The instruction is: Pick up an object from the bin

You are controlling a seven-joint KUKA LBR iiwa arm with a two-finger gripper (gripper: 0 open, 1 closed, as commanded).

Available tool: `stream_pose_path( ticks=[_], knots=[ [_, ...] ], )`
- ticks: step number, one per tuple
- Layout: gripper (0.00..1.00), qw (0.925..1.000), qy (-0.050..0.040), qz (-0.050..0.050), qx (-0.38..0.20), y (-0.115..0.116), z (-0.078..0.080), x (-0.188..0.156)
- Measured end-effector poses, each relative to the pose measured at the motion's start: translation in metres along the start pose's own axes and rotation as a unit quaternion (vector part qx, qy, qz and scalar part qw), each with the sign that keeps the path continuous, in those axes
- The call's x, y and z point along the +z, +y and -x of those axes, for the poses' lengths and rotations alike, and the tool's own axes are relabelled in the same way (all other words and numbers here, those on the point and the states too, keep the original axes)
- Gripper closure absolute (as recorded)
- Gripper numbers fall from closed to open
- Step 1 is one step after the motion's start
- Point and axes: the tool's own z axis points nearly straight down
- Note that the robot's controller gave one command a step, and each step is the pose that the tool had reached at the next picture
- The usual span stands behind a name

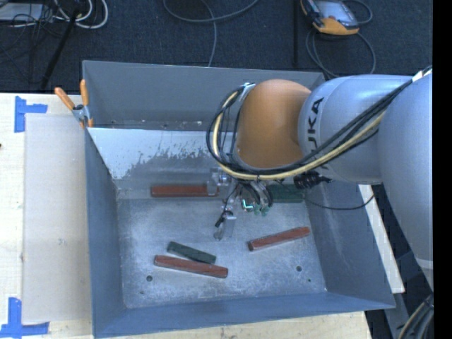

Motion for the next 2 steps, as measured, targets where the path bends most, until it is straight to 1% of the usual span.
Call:
stream_pose_path(
  ticks=[1,2],
  knots=[
    [0.0,0.9999,0.0003,-0.001,0.017,0.0391,-0.0561,0.0613],
    [1.0,0.9998,-0.0048,0.001,0.019,0.038,-0.0521,0.0571]
  ],
)
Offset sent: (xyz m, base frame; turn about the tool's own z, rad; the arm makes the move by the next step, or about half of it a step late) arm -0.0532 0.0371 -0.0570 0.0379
